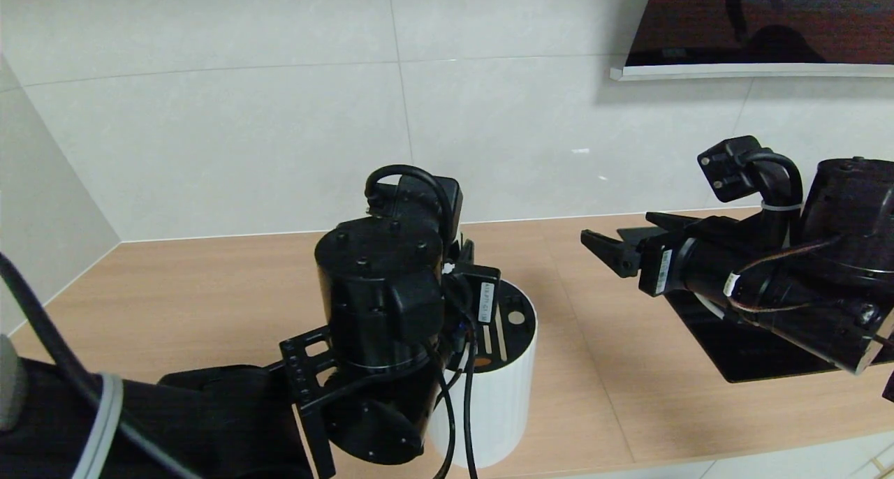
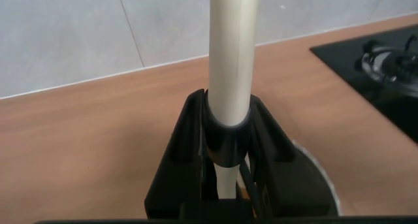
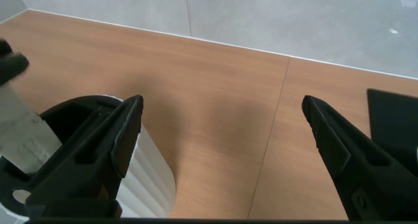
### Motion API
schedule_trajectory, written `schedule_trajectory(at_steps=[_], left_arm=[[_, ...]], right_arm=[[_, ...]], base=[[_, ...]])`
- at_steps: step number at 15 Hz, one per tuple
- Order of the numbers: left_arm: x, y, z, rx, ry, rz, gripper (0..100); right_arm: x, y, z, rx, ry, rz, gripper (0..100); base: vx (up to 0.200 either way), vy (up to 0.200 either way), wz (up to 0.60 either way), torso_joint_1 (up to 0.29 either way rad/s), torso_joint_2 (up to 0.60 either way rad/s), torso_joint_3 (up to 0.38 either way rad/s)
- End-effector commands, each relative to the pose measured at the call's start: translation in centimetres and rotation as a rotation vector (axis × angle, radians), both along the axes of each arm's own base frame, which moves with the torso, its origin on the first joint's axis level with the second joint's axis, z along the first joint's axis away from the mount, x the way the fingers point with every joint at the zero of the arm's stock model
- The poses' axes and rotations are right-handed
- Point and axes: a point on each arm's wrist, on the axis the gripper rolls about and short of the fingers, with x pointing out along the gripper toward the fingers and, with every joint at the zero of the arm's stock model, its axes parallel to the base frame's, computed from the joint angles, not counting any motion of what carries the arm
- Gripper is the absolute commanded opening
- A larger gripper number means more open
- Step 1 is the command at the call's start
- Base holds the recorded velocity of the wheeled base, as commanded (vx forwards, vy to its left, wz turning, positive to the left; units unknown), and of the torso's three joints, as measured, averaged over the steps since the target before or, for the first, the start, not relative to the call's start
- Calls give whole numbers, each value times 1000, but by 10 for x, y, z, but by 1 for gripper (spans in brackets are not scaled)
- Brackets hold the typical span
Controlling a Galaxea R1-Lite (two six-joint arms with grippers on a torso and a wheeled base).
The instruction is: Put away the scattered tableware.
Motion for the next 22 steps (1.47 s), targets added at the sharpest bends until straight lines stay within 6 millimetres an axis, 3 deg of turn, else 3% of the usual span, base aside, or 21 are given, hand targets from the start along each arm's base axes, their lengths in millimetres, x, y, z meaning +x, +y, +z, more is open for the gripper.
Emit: schedule_trajectory(at_steps=[1,6,18,19,22], left_arm=[[3,-3,-10,25,16,31,0],[7,-7,-22,20,19,59,0],[4,-5,-25,39,27,57,0],[4,-4,-25,41,28,57,100],[2,-2,-23,37,25,54,100]], right_arm=[[0,0,-1,-1,1,0,100],[1,1,-2,-4,5,0,100],[0,1,-3,-6,6,3,100],[0,1,-3,-4,6,3,100],[1,1,-3,-7,7,3,100]], base=[[0,0,0,0,0,0],[0,0,0,0,0,0],[0,0,0,0,0,0],[0,0,0,0,0,0],[0,0,0,0,0,0]])
